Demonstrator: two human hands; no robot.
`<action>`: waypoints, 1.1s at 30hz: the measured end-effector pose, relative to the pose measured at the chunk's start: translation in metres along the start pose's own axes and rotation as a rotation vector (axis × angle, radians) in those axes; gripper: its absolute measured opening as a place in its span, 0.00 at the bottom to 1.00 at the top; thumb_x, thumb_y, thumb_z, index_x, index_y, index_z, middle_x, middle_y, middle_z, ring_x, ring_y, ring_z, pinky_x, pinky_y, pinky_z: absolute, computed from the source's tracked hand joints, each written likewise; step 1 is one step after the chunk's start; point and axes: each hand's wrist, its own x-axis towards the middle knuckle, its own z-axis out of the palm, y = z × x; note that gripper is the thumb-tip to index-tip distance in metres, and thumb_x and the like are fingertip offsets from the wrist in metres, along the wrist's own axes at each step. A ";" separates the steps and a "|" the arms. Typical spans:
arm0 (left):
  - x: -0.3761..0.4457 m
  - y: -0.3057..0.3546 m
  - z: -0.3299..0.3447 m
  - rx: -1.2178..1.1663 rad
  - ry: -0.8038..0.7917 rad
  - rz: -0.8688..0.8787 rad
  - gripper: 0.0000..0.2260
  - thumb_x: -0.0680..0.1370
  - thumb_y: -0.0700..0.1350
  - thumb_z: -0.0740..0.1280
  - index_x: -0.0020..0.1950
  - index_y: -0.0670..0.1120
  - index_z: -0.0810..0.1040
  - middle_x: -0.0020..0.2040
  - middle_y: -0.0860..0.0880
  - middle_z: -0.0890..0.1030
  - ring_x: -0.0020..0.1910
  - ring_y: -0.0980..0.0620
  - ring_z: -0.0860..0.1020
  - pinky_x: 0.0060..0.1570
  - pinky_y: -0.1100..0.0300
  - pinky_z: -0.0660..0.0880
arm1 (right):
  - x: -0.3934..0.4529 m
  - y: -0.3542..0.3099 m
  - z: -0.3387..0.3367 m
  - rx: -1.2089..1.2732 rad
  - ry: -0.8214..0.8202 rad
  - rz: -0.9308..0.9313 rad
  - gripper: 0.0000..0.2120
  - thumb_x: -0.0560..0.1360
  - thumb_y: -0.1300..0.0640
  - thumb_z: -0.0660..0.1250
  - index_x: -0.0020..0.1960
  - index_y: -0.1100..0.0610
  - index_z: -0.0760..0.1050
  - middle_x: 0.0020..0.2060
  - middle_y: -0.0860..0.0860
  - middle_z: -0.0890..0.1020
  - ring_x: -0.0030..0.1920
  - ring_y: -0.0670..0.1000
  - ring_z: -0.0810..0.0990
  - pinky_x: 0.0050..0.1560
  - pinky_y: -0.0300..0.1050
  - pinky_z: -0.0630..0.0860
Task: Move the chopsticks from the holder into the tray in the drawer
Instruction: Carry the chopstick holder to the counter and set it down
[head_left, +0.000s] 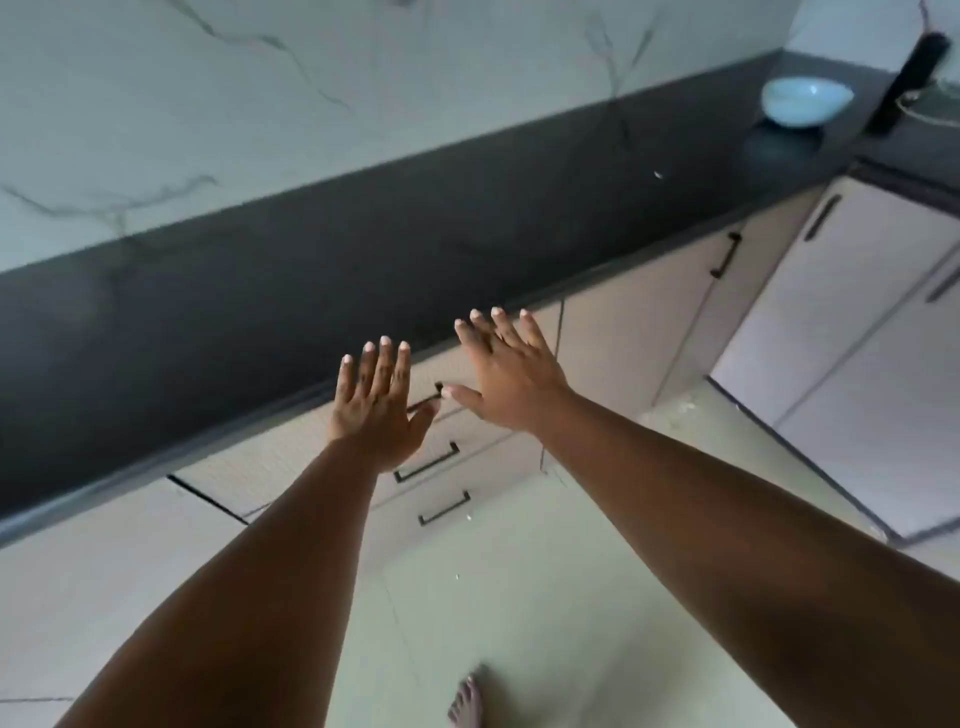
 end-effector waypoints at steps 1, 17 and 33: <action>-0.009 0.006 0.008 0.019 -0.048 0.016 0.37 0.76 0.67 0.38 0.77 0.45 0.36 0.79 0.45 0.39 0.77 0.46 0.37 0.73 0.47 0.33 | -0.017 0.000 0.010 -0.009 -0.038 0.010 0.38 0.78 0.33 0.48 0.78 0.55 0.46 0.78 0.56 0.52 0.78 0.59 0.48 0.74 0.61 0.42; -0.156 0.078 0.118 0.258 -0.675 0.563 0.37 0.77 0.69 0.41 0.78 0.48 0.38 0.79 0.45 0.42 0.77 0.43 0.40 0.73 0.44 0.35 | -0.285 -0.076 0.152 0.317 -0.545 0.633 0.44 0.73 0.27 0.46 0.79 0.53 0.43 0.79 0.54 0.51 0.78 0.56 0.47 0.74 0.60 0.48; -0.365 0.319 0.108 0.440 -0.656 1.313 0.37 0.76 0.70 0.43 0.78 0.49 0.38 0.79 0.45 0.41 0.77 0.46 0.38 0.72 0.46 0.33 | -0.620 -0.132 0.158 0.526 -0.441 1.454 0.43 0.73 0.27 0.47 0.78 0.52 0.45 0.78 0.53 0.55 0.78 0.56 0.48 0.74 0.59 0.50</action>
